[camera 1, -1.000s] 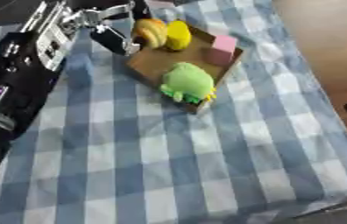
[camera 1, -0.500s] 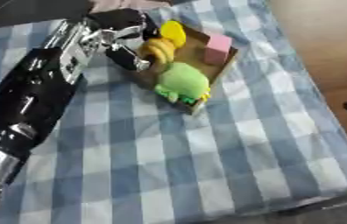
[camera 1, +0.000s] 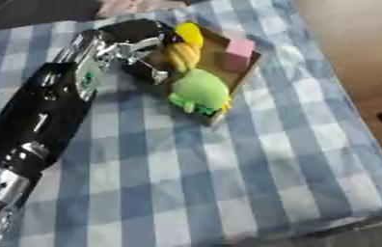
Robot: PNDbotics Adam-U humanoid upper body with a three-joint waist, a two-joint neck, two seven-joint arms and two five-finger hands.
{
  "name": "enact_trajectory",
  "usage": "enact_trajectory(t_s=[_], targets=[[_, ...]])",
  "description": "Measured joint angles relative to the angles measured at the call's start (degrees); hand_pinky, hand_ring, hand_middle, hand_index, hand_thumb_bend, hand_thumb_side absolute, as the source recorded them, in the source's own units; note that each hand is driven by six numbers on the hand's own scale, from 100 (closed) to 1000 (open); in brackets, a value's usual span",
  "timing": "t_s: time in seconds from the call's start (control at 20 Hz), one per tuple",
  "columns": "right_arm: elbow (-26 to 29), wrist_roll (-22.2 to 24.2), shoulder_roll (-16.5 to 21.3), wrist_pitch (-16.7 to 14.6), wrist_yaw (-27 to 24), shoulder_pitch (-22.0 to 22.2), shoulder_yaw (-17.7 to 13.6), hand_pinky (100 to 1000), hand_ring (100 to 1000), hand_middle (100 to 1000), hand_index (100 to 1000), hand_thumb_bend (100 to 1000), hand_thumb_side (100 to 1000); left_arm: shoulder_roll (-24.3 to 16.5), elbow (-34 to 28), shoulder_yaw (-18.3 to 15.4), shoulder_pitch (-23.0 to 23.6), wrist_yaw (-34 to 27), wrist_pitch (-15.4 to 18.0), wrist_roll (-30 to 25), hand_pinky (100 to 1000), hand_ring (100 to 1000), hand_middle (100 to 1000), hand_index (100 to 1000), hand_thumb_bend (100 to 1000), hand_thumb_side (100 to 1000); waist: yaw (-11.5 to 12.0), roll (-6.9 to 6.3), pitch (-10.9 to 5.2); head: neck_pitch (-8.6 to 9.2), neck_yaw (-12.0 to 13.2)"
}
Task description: Pick up objects on the table and place them in the box.
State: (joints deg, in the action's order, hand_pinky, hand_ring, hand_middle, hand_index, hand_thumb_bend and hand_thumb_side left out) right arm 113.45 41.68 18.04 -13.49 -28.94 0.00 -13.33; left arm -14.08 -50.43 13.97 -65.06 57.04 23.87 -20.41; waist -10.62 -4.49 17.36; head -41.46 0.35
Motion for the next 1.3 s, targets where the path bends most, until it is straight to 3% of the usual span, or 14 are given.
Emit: enact_trajectory(t_s=[0.2, 0.3, 0.65, 0.85, 0.9, 0.95, 1.3], targets=[[0.0, -0.1, 0.0, 0.1, 0.0, 0.1, 0.0, 916, 804, 730, 900, 100, 526, -0.7, -2.3, 0.3, 0.0, 1.1, 0.6, 0.1, 959, 951, 920, 1000, 378, 486, 0.3, 0.0, -0.13, -0.04, -0.2], [0.0, -0.1, 0.0, 0.1, 0.1, 0.5, 0.0, 916, 804, 730, 900, 100, 524, -1.7, -2.9, 0.3, 0.0, 1.7, 0.8, -0.5, 962, 958, 919, 1000, 416, 519, 0.7, 0.0, -0.48, -0.12, -0.4], [0.0, -0.4, 0.1, -0.2, 0.0, 1.4, 0.0, 915, 805, 731, 901, 100, 513, -5.1, -3.8, 0.0, 0.0, 1.9, 0.5, -2.6, 950, 944, 888, 1000, 328, 415, 1.7, 0.36, -1.48, -0.44, -1.0], [0.0, -0.8, 0.4, -0.6, 0.0, 2.1, 0.0, 914, 805, 731, 900, 100, 508, -9.1, -4.0, -0.3, 1.2, -0.3, 0.1, -4.0, 945, 934, 870, 985, 307, 445, 2.7, 0.51, -1.93, -0.84, -1.3], [0.0, -0.9, 0.4, -0.7, 0.0, 2.1, 0.0, 914, 805, 731, 900, 100, 508, -10.2, -3.9, -0.4, 1.6, -1.0, 0.0, -4.4, 946, 934, 869, 982, 311, 361, 3.0, 0.63, -1.96, -0.84, -1.4], [0.0, -0.9, 0.4, -0.8, 0.0, 2.1, 0.0, 914, 805, 731, 901, 100, 505, -11.3, -3.9, -0.5, 1.9, -1.6, -0.2, -4.8, 945, 934, 868, 978, 304, 441, 3.2, 0.78, -1.98, -0.84, -1.4], [0.0, -0.9, 0.4, -1.6, 0.0, 2.6, 0.0, 914, 805, 731, 901, 100, 496, -16.9, -2.2, -2.2, 5.2, -4.2, -1.7, -7.0, 944, 934, 866, 975, 262, 363, 3.6, 1.57, -2.02, -0.84, -1.4]])
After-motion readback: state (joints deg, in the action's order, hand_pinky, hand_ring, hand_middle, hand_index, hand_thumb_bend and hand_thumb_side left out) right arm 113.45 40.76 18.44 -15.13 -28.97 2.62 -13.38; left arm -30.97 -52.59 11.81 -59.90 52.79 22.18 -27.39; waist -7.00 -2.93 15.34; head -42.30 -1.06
